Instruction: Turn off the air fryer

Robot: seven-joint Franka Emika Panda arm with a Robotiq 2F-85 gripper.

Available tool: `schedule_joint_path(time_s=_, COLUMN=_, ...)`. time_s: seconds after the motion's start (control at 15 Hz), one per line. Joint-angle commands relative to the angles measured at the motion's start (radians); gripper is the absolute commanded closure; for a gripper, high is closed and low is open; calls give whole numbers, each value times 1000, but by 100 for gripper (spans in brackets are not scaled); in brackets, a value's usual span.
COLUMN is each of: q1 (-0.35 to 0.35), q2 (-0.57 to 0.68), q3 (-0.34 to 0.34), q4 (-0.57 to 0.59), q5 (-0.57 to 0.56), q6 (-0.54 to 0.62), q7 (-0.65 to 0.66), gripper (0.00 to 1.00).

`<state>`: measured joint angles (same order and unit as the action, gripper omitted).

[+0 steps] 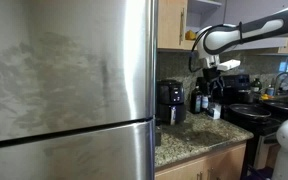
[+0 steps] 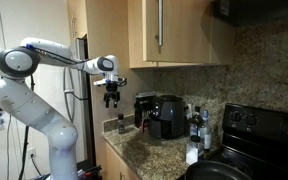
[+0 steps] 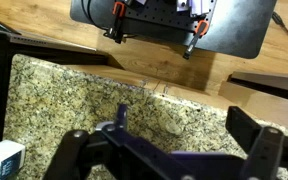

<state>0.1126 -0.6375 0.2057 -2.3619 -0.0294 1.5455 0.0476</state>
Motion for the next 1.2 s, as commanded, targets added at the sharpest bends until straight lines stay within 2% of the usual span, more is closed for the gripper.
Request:
schedule_joint_path(time_s=0.0, q1=17, q2=3, q3=-12, q4=2, q5=-6, q6=-2, q7=8, gripper=0)
schedule_joint_path(time_s=0.2, q1=6, q2=33, q3=-17, q4=11, q5=-5, q6=28, q7=18, gripper=0)
schedule_joint_path(time_s=0.33, q1=-25, q2=121, q3=-55, q4=-6, q5=-10, q6=223, q7=16, gripper=0)
schedule_joint_path(time_s=0.6, q1=-38, q2=182, q3=-130, q4=-37, q5=5, q6=578, q7=-23, gripper=0)
schedule_joint_path(time_s=0.73, q1=-29, q2=209, q3=-145, q4=-100, q5=18, q6=754, q7=-37, gripper=0)
schedule_joint_path(time_s=0.8, q1=-35, q2=197, q3=-133, q4=-41, q5=4, q6=635, q7=-11, gripper=0)
schedule_joint_path(time_s=0.93, q1=-35, q2=220, q3=-138, q4=-74, q5=5, q6=720, q7=-14, gripper=0)
schedule_joint_path(time_s=1.13, q1=-33, q2=221, q3=-138, q4=-83, q5=5, q6=733, q7=-14, gripper=0)
